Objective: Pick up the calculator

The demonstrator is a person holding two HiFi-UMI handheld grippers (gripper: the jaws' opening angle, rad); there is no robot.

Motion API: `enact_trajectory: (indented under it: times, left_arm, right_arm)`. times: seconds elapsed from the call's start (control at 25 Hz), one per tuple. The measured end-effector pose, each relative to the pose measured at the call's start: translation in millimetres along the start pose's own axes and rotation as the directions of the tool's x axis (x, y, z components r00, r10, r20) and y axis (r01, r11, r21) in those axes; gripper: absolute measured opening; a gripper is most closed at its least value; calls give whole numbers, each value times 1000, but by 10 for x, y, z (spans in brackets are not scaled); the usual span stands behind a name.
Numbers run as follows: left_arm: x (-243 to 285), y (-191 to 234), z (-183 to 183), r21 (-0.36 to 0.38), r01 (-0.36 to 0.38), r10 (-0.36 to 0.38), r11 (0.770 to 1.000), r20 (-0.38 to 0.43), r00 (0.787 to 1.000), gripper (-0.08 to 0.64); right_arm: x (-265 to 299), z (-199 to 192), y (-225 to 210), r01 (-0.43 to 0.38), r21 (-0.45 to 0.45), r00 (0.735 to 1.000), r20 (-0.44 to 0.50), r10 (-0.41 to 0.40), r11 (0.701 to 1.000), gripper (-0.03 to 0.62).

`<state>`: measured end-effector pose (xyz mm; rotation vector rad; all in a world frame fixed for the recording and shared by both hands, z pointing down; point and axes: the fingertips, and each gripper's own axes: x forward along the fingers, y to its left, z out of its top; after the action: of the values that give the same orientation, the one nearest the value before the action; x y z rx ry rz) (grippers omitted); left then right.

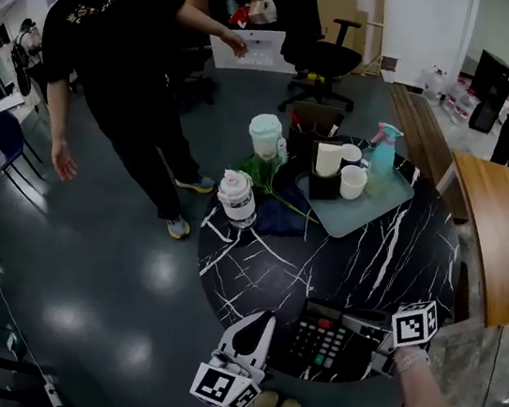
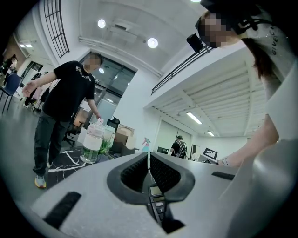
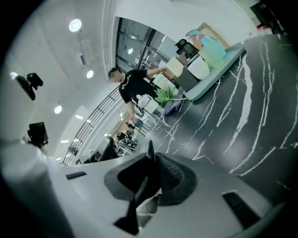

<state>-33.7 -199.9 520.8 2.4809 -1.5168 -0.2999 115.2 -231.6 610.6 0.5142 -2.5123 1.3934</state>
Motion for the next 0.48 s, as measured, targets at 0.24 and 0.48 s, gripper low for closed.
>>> enact_trajectory:
  times: [0.24,0.48]
  left_arm:
    - [17,-52,191,8,4,-4,1000,14,1000,9]
    - [50,-125,524,31,17,-18,999,41,999,9]
  right_arm:
    - [-148,269,237,-44,8,996,84,43,999,54]
    - [-343,640,656,-82,-35,987,136,86,996,54]
